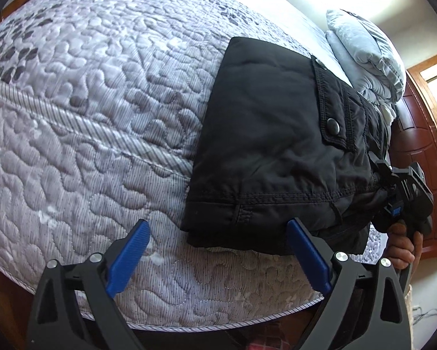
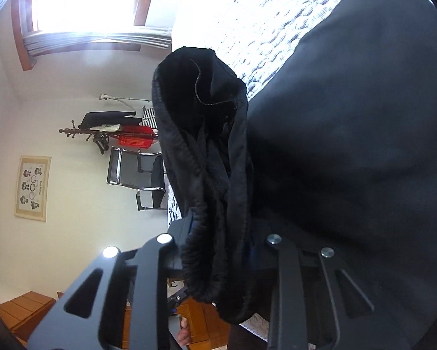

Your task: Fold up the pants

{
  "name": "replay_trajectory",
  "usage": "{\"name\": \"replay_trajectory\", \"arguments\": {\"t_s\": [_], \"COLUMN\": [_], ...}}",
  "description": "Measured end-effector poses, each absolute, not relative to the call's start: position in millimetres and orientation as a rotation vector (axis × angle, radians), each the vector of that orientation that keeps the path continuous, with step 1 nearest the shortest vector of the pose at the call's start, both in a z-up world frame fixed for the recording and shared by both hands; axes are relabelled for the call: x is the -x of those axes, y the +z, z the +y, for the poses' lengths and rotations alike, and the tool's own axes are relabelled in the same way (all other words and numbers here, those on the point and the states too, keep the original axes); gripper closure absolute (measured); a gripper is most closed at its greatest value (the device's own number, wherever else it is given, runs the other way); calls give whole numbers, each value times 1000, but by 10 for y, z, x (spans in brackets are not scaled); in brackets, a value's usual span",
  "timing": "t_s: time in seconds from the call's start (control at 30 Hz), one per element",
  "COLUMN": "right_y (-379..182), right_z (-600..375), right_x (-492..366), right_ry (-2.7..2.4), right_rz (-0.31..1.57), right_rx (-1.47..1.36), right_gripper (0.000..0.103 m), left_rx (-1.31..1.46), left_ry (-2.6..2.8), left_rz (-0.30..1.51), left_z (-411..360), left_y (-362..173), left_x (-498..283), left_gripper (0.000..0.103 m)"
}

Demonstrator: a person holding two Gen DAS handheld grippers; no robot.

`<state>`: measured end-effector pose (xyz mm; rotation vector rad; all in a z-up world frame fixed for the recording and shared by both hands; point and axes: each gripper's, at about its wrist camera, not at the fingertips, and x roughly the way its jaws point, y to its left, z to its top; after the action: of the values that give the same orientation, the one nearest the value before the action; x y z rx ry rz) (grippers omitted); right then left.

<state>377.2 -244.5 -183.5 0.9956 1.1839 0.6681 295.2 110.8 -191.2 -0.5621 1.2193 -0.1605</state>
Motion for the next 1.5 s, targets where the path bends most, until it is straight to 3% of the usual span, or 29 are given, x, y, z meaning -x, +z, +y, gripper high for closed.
{"name": "replay_trajectory", "arguments": {"t_s": [0.93,1.5], "right_y": [-566,-666], "right_z": [-2132,-3071], "right_x": [-3716,-3707], "right_ry": [933,835], "right_rz": [1063,999], "right_rx": [-960,-1016], "right_gripper": [80,81], "left_rx": [694,599], "left_ry": [-103,-176], "left_rz": [1185,1201], "left_z": [1826,1364], "left_y": [-1917,-1692], "left_x": [-2429,-2626], "left_gripper": [8,8]}}
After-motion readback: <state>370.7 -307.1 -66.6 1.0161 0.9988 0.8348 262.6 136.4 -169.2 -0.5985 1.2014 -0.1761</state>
